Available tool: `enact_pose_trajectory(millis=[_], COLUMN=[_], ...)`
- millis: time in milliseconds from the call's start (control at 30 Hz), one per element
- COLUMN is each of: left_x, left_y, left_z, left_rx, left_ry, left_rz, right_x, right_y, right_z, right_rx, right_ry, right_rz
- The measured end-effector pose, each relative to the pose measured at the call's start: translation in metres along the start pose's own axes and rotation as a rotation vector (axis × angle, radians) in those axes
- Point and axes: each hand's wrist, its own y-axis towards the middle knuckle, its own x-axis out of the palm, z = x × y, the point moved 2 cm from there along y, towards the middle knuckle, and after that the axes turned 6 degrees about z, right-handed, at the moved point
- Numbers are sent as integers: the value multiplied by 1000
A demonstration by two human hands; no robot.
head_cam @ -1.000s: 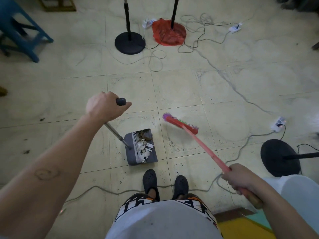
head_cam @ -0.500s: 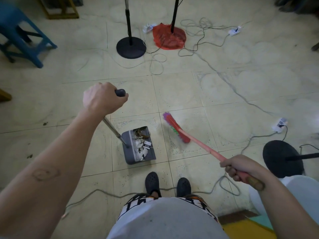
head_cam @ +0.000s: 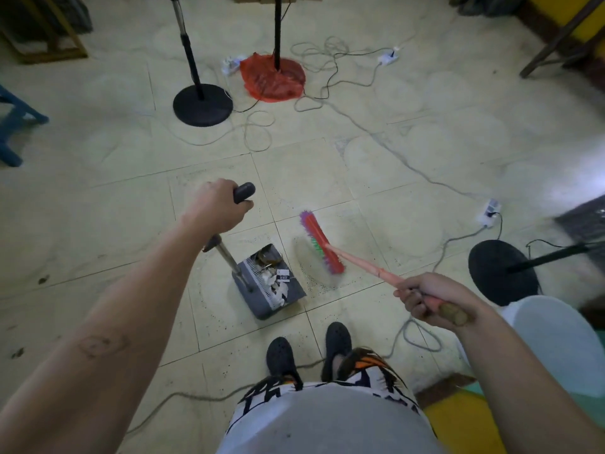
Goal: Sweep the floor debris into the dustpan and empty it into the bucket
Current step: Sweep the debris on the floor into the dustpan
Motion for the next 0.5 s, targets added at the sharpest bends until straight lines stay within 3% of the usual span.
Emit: enact_pose_trajectory(millis=[233, 500], left_x=[20, 35], left_y=[24, 65], left_z=[42, 110], left_rx=[88, 137], left_ry=[-4, 0], left_rz=[-105, -73], right_x=[-32, -82], right_y=[5, 31], right_z=[-13, -51], right_rx=[-42, -61], right_ry=[73, 130], right_rz=[39, 98])
